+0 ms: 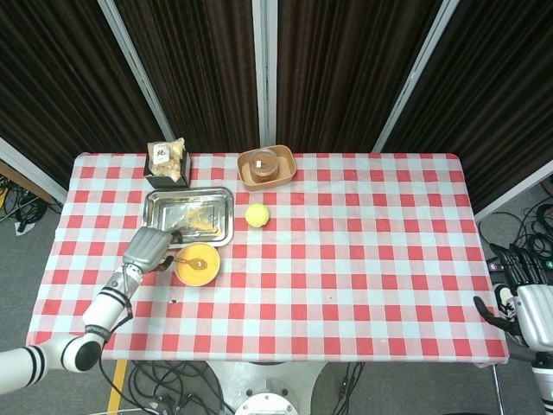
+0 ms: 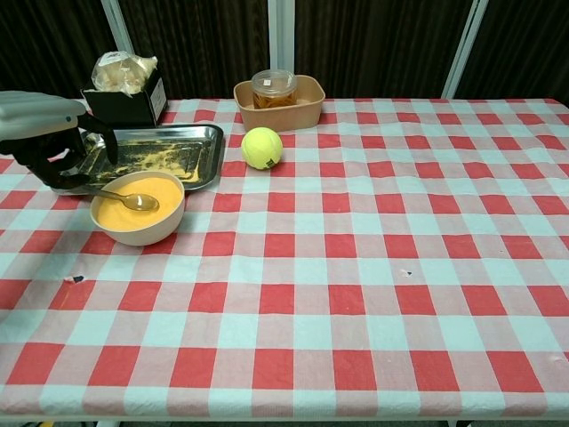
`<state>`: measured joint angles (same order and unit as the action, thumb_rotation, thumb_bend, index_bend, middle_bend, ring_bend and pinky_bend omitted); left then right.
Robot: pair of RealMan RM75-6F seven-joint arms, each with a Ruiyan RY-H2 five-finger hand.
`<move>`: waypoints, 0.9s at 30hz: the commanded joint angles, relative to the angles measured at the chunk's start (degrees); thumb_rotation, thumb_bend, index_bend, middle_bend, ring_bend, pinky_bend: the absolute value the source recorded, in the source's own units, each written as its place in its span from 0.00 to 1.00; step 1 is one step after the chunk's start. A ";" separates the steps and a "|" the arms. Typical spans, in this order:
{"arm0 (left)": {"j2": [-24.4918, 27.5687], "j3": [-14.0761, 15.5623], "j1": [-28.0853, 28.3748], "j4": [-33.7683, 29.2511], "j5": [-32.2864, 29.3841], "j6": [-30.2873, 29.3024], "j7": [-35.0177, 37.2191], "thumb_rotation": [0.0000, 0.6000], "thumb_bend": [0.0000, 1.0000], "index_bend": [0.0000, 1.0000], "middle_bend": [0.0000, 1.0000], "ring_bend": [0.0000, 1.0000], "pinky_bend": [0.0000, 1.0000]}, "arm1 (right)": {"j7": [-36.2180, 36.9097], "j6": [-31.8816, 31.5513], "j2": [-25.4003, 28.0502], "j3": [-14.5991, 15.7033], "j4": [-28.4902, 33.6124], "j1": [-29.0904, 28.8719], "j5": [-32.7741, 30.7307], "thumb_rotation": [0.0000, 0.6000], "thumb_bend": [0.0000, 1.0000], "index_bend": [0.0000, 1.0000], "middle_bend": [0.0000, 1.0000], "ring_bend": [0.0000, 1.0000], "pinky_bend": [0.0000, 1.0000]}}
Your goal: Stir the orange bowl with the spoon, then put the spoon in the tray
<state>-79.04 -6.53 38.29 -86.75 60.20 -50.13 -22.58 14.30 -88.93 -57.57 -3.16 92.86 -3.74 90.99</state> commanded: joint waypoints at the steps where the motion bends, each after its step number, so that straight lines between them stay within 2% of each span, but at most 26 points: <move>1: -0.29 0.25 0.05 0.00 -0.09 -0.10 0.09 1.00 0.40 0.48 0.90 0.90 0.96 | 0.06 -0.14 0.09 -0.02 0.00 0.05 0.11 1.00 0.24 0.00 0.12 0.00 0.00; 6: -0.90 0.55 0.37 -0.10 -0.25 -0.10 0.37 1.00 0.35 0.53 0.91 0.90 0.96 | 0.33 0.04 0.09 0.06 -0.15 0.07 -0.02 1.00 0.24 0.00 0.12 0.00 0.00; 12: -1.48 0.71 0.92 0.44 -1.62 -0.27 -0.66 1.00 0.32 0.54 0.91 0.90 0.96 | 0.69 0.18 -0.02 0.07 -0.44 0.11 -0.27 1.00 0.24 0.00 0.12 0.00 0.00; 27: -1.48 1.36 2.16 1.57 -6.17 1.03 -2.29 1.00 0.32 0.57 0.91 0.90 0.96 | 0.85 0.76 -0.23 -0.01 -0.61 -0.20 -0.48 1.00 0.24 0.00 0.12 0.00 0.00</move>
<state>-80.49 -5.17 40.40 -85.22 54.09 -49.17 -24.93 15.15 -88.18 -57.80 -3.17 92.25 -3.94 90.51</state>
